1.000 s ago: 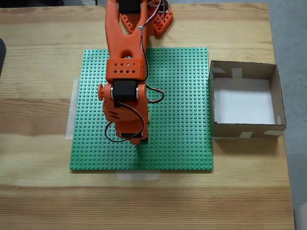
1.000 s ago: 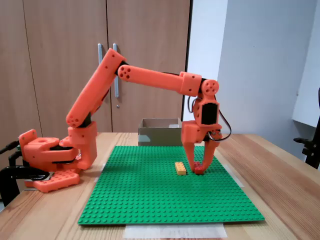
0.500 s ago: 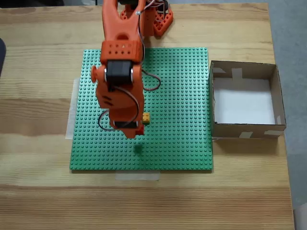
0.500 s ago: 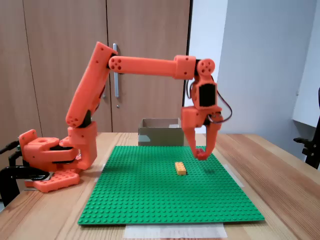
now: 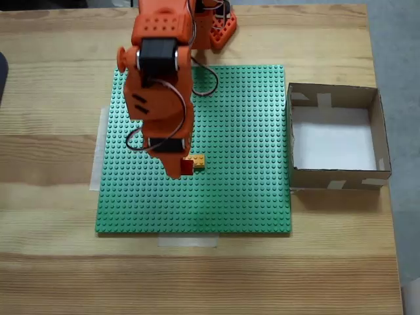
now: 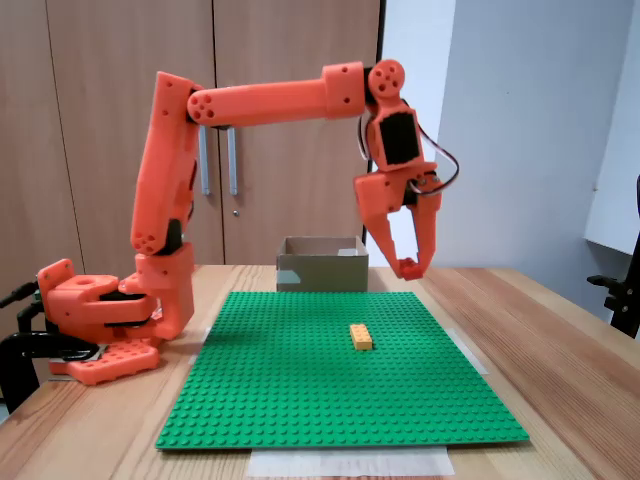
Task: Pick the red lego block and put it in the box.
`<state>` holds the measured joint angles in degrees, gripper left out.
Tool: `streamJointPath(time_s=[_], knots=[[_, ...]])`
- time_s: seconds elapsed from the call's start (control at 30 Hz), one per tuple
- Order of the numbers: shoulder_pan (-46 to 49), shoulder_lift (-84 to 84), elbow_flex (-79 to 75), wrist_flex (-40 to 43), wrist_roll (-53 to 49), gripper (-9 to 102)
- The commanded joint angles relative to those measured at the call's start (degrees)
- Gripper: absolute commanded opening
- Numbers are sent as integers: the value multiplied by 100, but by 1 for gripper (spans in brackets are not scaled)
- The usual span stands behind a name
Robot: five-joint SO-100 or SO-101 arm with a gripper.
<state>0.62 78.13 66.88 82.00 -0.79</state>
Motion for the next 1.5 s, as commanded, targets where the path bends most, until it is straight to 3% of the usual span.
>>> streamJointPath(time_s=[0.0, 0.43, 1.03, 1.47], knots=[[-44, 510, -26, 62, -44, -1], [-624, 1547, -26, 316, -53, -1], [-2909, 2285, 299, 70, 466, -1], [-4307, 1854, 853, -923, 510, -1]])
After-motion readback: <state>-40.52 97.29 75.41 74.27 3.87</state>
